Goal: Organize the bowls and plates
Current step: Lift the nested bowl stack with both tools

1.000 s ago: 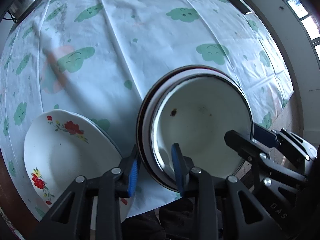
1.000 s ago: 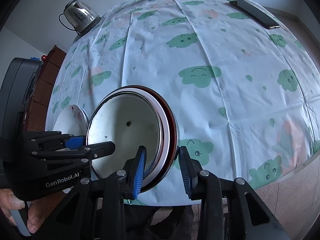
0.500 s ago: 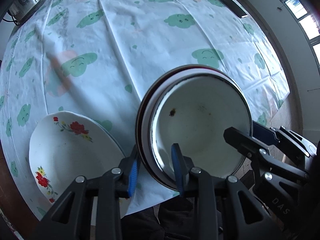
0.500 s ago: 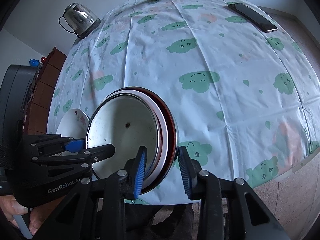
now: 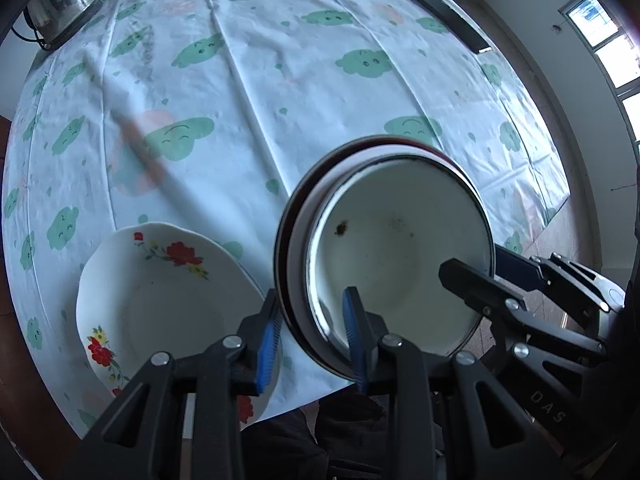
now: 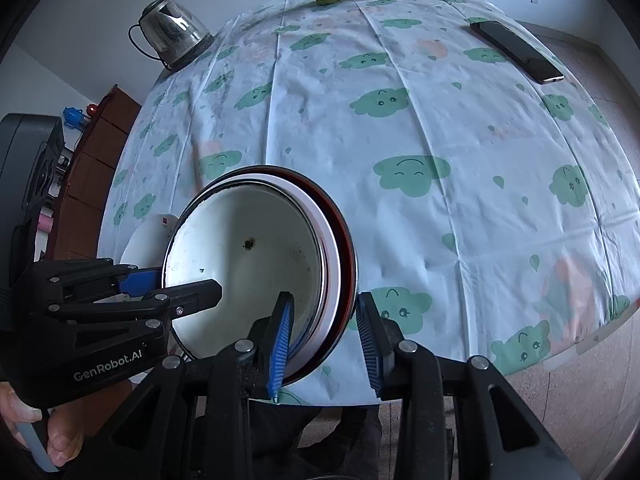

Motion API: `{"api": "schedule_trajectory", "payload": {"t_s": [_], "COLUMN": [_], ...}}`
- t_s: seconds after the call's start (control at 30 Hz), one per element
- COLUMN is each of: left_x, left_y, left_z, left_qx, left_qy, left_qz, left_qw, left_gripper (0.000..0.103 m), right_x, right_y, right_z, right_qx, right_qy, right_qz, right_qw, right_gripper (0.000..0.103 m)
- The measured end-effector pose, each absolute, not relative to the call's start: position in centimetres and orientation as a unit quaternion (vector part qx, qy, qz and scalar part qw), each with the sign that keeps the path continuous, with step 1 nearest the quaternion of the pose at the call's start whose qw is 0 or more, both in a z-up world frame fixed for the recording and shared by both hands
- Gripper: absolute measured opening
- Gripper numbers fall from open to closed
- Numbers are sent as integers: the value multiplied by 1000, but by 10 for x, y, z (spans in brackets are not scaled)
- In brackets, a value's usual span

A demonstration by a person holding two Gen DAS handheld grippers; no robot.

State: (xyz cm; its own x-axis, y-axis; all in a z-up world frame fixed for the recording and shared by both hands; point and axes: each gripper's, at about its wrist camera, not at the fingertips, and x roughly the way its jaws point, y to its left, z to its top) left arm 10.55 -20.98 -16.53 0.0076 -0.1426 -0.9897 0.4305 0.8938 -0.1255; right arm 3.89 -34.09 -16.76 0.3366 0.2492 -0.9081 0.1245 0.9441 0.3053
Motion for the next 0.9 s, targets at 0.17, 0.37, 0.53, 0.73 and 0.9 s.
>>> {"api": "schedule_trajectory", "payload": {"t_s": [0.17,0.37,0.53,0.73,0.9], "left_x": [105,106,105,106,106], "left_y": [-203,-197,-189,-179,-172], "left_z": [-160,-155,-150,-146,-144], "left_qx": [101,92,89,78,70], "left_qy": [671,670,666,666,666], "left_qz": [-203,-198,-192,-185,-180], "left_qw": [706,709,715,719,720], "left_gripper": [29,29,29,29,29], "right_x": [41,42,45,47,50], "right_y": [-336,-330,-324,-314,-308], "right_z": [-163,-158,-154,-151,-149], "right_qx": [159,152,148,144,139], "right_qy": [574,574,571,570,571], "right_qz": [44,51,58,68,74], "right_qw": [802,803,805,806,806], "right_gripper": [35,35,35,35,35]}}
